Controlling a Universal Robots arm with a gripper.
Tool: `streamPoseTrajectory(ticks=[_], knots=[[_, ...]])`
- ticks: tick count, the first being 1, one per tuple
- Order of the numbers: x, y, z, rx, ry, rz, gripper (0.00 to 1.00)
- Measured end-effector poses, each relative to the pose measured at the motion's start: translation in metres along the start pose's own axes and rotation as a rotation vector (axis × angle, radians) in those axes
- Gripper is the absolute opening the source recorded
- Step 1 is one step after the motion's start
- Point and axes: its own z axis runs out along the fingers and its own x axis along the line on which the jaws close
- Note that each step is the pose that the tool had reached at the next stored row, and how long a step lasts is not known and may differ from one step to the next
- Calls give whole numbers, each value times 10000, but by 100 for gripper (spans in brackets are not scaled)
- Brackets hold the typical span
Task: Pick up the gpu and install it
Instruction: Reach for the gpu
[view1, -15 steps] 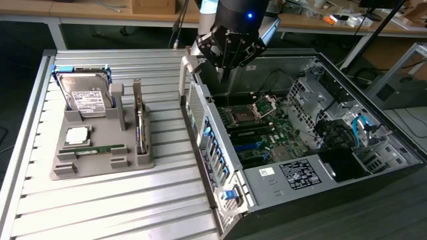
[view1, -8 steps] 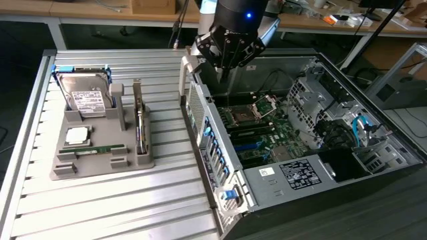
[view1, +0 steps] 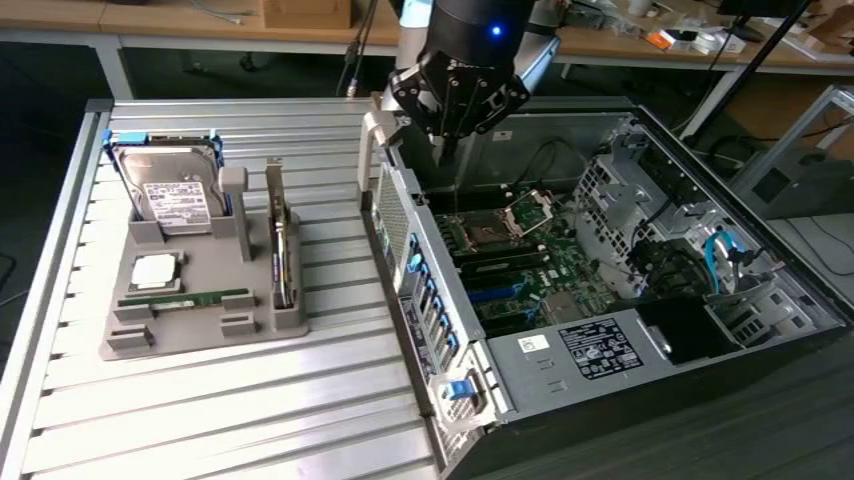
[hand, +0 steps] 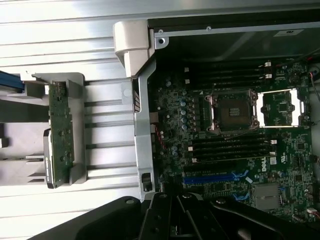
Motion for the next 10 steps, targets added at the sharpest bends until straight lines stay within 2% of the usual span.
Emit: streamPoseTrajectory(ticks=[10], knots=[[30, -2, -1, 0, 0, 0, 11]])
